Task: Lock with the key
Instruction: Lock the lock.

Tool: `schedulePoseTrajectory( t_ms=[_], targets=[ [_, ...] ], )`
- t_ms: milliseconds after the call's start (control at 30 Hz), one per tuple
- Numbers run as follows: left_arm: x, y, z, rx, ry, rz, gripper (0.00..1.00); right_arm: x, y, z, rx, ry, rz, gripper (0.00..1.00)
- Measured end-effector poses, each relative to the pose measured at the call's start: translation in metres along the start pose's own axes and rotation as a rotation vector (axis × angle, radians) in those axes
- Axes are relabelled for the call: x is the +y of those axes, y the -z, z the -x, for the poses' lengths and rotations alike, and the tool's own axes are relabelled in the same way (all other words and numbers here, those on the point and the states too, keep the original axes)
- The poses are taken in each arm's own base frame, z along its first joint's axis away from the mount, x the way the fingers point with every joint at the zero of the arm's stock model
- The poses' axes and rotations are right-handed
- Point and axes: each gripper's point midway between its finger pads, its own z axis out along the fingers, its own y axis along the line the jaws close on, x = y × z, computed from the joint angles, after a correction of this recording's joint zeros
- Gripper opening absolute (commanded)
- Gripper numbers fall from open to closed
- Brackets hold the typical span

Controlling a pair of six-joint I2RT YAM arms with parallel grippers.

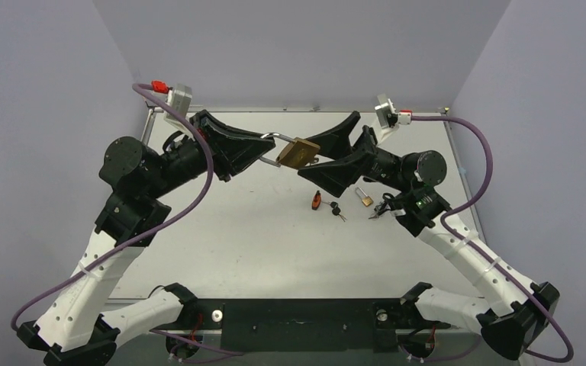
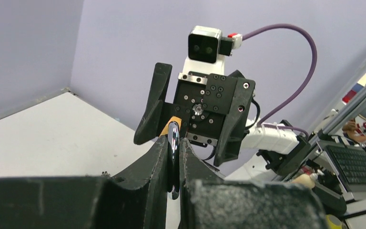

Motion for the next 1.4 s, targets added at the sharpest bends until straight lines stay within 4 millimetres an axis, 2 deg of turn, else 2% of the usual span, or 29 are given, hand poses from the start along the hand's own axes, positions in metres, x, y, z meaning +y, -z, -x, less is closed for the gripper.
schedulePoseTrajectory(
  t_ms=[167,433,633,967,1400],
  targets=[
    [0.006,-0.008,0.017,-0.048,0.010,0.054,0.00,0.005,-0.013,0.010,-0.028,-0.016,0.087,0.78],
    [0.013,-0.012,0.025,-0.080,0.036,0.092,0.00,0.006,-0.023,0.022,-0.106,-0.078,0.169,0.57],
    [0.014,-0.013,0.028,-0.097,0.044,0.102,0.00,0.006,-0.026,0.026,-0.137,-0.134,0.195,0.45],
    [0.010,-0.014,0.031,-0.109,0.050,0.089,0.00,0.007,-0.026,0.026,-0.162,-0.157,0.198,0.45],
    [0.015,-0.014,0.030,-0.118,0.052,0.109,0.00,-0.003,-0.035,0.011,-0.138,-0.148,0.141,0.45]
  ],
)
